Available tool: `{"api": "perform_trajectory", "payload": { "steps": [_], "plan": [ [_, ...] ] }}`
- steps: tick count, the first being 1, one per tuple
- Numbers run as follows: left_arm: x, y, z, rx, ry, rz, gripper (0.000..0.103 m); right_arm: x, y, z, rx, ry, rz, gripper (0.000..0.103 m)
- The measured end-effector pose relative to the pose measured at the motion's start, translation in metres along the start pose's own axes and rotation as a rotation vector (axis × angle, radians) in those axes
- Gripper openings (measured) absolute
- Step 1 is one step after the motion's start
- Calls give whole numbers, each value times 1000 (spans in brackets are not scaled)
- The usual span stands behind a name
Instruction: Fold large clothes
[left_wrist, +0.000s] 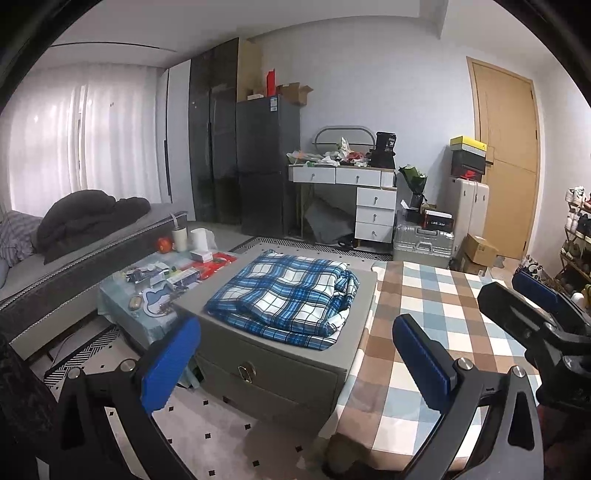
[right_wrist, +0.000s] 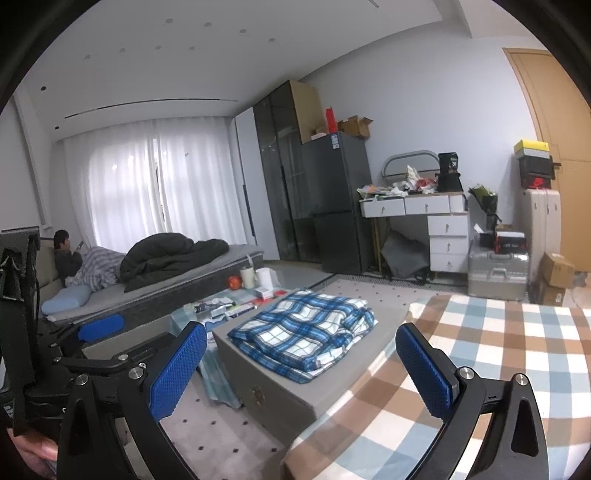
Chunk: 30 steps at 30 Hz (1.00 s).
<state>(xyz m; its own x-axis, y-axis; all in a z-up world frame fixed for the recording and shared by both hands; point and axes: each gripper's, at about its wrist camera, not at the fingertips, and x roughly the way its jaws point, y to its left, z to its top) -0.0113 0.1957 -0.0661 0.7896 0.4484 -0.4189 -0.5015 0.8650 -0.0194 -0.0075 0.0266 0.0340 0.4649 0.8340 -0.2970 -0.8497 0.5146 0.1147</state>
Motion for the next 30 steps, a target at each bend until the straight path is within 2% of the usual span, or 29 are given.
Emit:
{"api": "perform_trajectory", "payload": {
  "steps": [10,15,30],
  "plan": [
    [2,0,0,13,9,-7,102,2,0,-5,7,8,3,103],
    [3,4,0,-4,16,-51,102,0,-2,-5,8,6,-6,103],
    [8,4,0,18,27,-40,102,-2,-2,-5,10,7,-1,103]
  ]
}}
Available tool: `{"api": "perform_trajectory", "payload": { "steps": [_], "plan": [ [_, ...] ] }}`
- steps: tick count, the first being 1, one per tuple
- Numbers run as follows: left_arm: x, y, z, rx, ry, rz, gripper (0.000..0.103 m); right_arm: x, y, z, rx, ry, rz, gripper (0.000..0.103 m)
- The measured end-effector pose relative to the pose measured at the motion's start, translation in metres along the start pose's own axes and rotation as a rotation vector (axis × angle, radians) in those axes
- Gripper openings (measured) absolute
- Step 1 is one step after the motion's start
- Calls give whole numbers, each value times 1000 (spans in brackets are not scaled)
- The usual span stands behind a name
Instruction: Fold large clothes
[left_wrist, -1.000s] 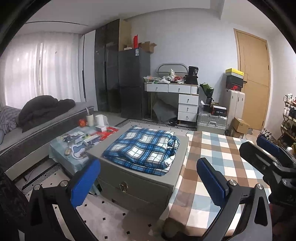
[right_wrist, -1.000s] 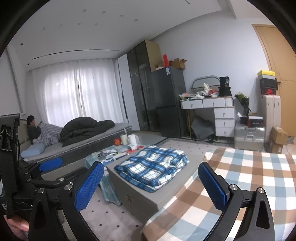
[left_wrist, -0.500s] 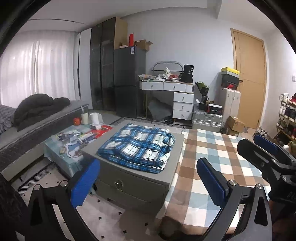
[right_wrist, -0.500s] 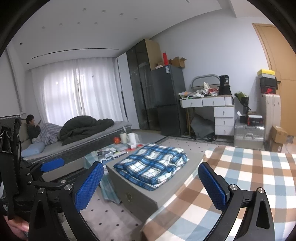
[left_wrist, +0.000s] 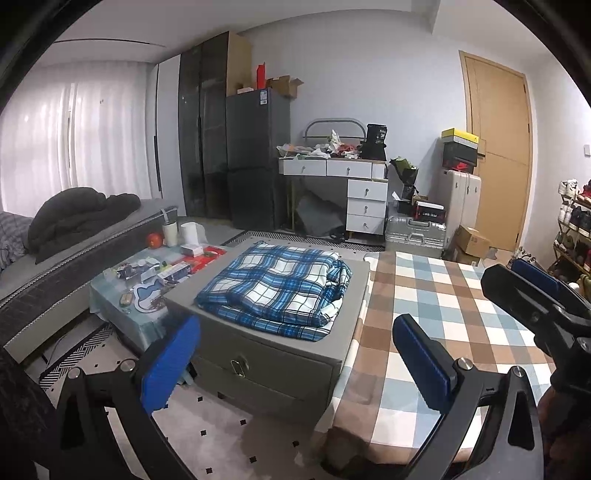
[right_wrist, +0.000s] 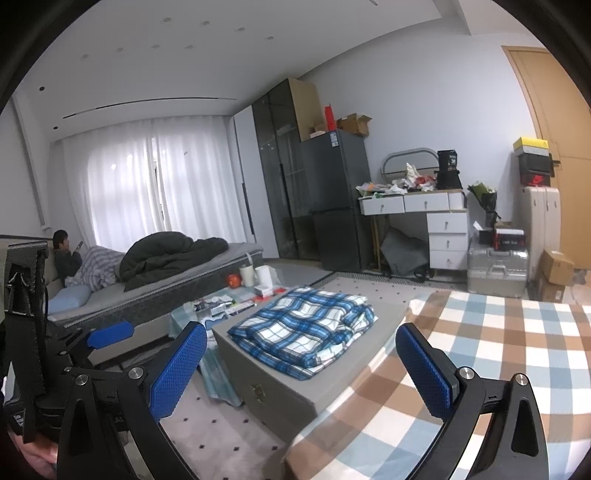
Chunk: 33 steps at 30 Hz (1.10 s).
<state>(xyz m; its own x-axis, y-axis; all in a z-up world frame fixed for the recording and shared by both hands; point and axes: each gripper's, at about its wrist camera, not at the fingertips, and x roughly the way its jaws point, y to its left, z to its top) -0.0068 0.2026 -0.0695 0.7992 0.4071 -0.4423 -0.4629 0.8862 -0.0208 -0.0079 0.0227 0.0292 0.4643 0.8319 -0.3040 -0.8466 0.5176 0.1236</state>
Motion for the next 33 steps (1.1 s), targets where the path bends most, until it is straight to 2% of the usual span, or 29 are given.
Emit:
{"api": "perform_trajectory", "payload": {
  "steps": [4,33],
  "plan": [
    [1,0,0,22,-7,24,102,0,-2,0,8,3,-1,103],
    [6,-5,1,49,9,0,102,-5,-11,2,24,-4,-15,103]
  ]
}}
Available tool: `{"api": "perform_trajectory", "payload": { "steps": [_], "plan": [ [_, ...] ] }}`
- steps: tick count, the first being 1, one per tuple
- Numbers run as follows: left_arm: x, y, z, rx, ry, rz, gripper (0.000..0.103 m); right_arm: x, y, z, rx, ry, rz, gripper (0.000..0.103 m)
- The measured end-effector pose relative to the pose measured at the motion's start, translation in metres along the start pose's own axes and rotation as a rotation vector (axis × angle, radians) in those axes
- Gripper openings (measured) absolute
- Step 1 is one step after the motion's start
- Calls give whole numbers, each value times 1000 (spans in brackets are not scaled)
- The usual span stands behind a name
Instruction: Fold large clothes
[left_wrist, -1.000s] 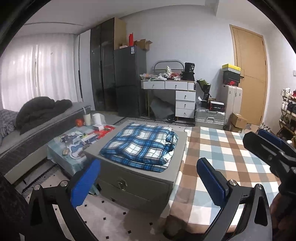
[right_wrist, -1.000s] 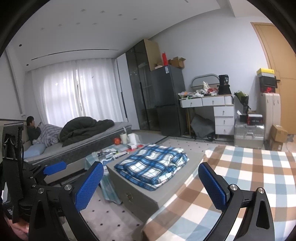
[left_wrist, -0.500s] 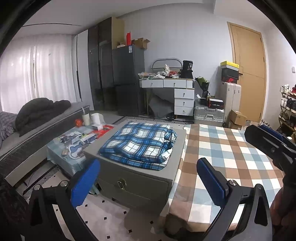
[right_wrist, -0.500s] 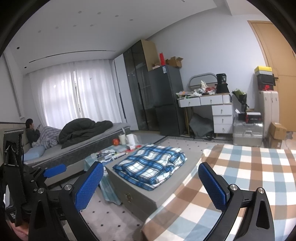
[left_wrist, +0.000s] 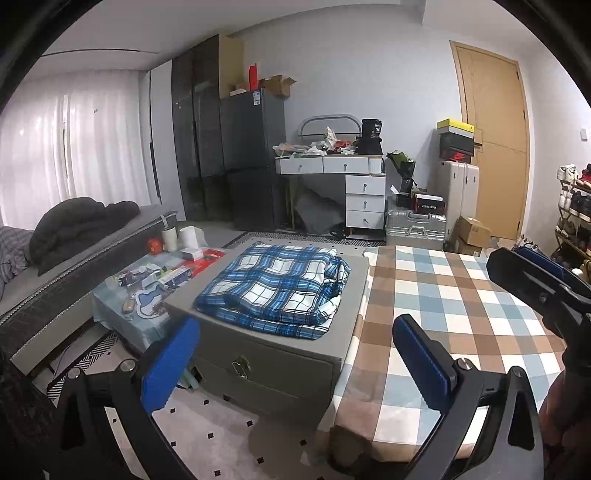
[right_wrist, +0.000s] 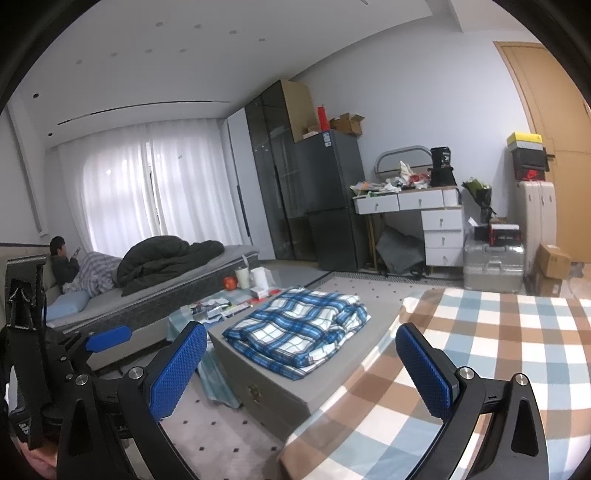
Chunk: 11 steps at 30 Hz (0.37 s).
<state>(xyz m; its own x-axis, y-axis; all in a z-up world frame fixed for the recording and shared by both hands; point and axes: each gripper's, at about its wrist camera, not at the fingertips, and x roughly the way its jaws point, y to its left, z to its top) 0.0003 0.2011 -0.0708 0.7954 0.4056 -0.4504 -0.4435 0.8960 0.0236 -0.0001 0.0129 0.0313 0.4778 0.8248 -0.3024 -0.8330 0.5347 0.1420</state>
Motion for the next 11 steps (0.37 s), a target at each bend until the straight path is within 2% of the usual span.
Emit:
{"api": "perform_trajectory", "payload": {
  "steps": [11],
  "plan": [
    [-5,-23,2,82,-34,-4,102,-3,-20,-2,30,-10,-14,103]
  ]
}}
